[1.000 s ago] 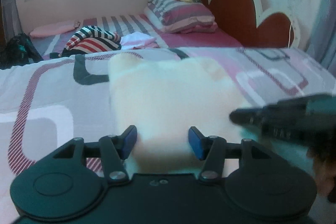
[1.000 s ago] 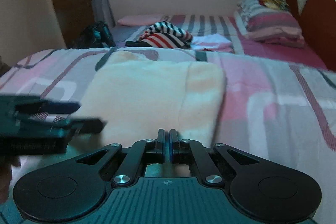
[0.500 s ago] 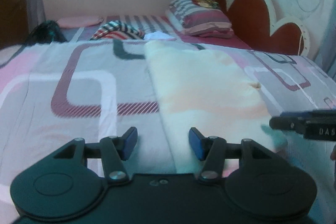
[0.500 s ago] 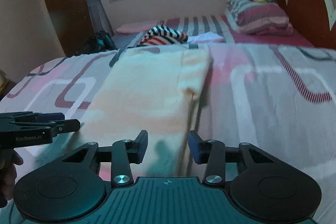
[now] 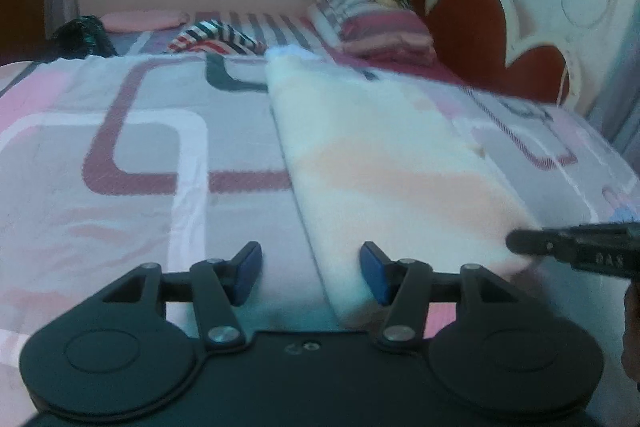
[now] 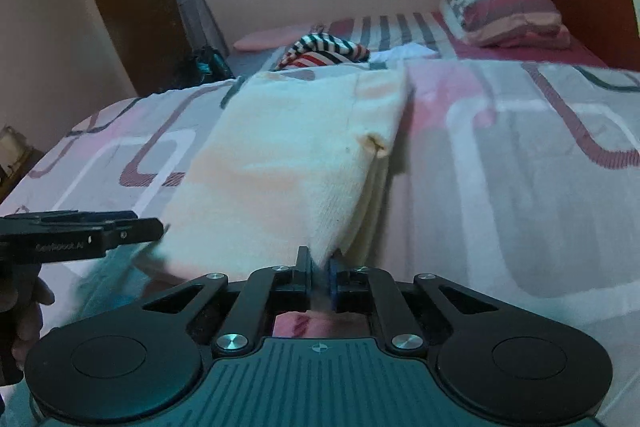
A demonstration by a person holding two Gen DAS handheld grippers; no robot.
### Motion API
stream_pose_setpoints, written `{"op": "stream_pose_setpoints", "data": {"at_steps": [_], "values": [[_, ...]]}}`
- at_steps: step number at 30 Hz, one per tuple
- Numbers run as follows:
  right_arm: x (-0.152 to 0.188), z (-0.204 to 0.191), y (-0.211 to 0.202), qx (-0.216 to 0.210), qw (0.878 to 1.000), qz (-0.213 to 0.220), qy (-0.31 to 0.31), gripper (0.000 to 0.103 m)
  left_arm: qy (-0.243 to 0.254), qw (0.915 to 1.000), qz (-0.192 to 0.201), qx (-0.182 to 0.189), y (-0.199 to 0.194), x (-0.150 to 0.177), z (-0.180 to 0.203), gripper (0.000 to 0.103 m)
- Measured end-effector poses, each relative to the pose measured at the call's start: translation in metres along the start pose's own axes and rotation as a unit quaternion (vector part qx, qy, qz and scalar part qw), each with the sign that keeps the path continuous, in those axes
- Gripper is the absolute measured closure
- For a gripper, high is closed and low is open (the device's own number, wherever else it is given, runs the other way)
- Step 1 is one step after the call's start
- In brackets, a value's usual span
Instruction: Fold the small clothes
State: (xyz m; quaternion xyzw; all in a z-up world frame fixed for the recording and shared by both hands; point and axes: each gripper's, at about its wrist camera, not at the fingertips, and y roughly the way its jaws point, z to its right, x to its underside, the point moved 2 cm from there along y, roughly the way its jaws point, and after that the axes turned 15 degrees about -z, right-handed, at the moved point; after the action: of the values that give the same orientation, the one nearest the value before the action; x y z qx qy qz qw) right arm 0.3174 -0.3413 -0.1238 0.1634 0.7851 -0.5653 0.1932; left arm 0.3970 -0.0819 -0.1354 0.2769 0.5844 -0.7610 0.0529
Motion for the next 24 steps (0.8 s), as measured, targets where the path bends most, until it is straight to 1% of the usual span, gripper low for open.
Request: {"op": "stream_pose_setpoints", "data": {"at_steps": [2, 3, 4, 5, 6, 7, 8, 9, 10, 12, 13, 14, 15, 16, 17, 18, 19, 20, 22, 24], "values": [[0.004, 0.004, 0.016, 0.005, 1.0, -0.019, 0.007, 0.096, 0.002, 0.9999, -0.009, -0.013, 0.01, 0.005, 0.0, 0.045], [0.006, 0.005, 0.021, 0.0, 1.0, -0.016, 0.011, 0.096, -0.003, 0.9999, -0.008, -0.012, 0.01, 0.005, -0.002, 0.042], [0.003, 0.006, 0.019, 0.001, 1.0, -0.017, 0.018, 0.095, -0.005, 0.9999, -0.011, -0.011, 0.008, 0.005, -0.003, 0.044], [0.001, 0.006, 0.015, 0.004, 1.0, -0.016, 0.024, 0.088, -0.004, 0.9998, -0.007, -0.015, 0.001, 0.003, -0.004, 0.047], [-0.001, 0.005, 0.008, 0.019, 0.999, -0.01, 0.029, 0.072, 0.002, 0.9997, 0.012, -0.023, -0.009, 0.001, -0.002, 0.049], [-0.003, 0.002, -0.003, 0.042, 0.999, 0.009, 0.025, 0.07, 0.011, 0.9993, 0.029, -0.023, -0.016, -0.001, -0.001, 0.049], [-0.004, -0.001, -0.013, 0.046, 0.998, 0.032, 0.012, 0.07, 0.019, 0.9986, 0.046, -0.018, -0.023, -0.007, 0.001, 0.049], [-0.009, -0.006, -0.021, 0.037, 0.998, 0.049, -0.001, 0.07, 0.029, 0.9979, 0.056, -0.013, -0.024, -0.015, 0.004, 0.049], [-0.016, -0.011, -0.023, 0.035, 0.998, 0.054, -0.009, 0.071, 0.038, 0.9974, 0.06, -0.014, -0.023, -0.022, 0.008, 0.051], [-0.034, -0.027, -0.014, 0.049, 0.996, 0.062, -0.047, 0.086, 0.059, 0.9961, 0.065, -0.012, -0.013, -0.037, 0.018, 0.054], [-0.041, -0.033, -0.007, 0.056, 0.995, 0.059, -0.063, 0.087, 0.065, 0.9964, 0.054, -0.009, -0.005, -0.042, 0.021, 0.056], [-0.049, -0.039, 0.005, 0.06, 0.994, 0.052, -0.078, 0.087, 0.072, 0.9968, 0.033, -0.001, 0.004, -0.045, 0.027, 0.056], [-0.053, -0.041, 0.018, 0.065, 0.993, 0.042, -0.087, 0.087, 0.083, 0.9966, 0.004, 0.005, 0.017, -0.047, 0.032, 0.059], [-0.054, -0.042, 0.032, 0.08, 0.992, 0.024, -0.098, 0.087, 0.084, 0.9964, -0.011, 0.001, 0.026, -0.045, 0.036, 0.061], [-0.053, -0.038, 0.048, 0.108, 0.989, -0.007, -0.105, 0.088, 0.091, 0.9957, -0.017, -0.007, 0.034, -0.042, 0.041, 0.061], [-0.049, -0.031, 0.058, 0.125, 0.986, -0.016, -0.109, 0.088, 0.097, 0.9951, -0.014, -0.013, 0.036, -0.039, 0.044, 0.06], [-0.046, -0.024, 0.056, 0.117, 0.988, -0.008, -0.097, 0.088, 0.1, 0.9948, -0.01, -0.019, 0.036, -0.036, 0.046, 0.059], [-0.046, -0.023, 0.054, 0.116, 0.989, -0.011, -0.088, 0.088, 0.098, 0.9949, -0.008, -0.02, 0.035, -0.034, 0.047, 0.058], [-0.044, -0.025, 0.052, 0.126, 0.987, -0.015, -0.095, 0.088, 0.092, 0.9956, -0.006, -0.017, 0.034, -0.031, 0.046, 0.057], [-0.042, -0.025, 0.051, 0.125, 0.987, -0.016, -0.096, 0.088, 0.091, 0.9956, -0.006, -0.018, 0.031, -0.03, 0.046, 0.057]]}}
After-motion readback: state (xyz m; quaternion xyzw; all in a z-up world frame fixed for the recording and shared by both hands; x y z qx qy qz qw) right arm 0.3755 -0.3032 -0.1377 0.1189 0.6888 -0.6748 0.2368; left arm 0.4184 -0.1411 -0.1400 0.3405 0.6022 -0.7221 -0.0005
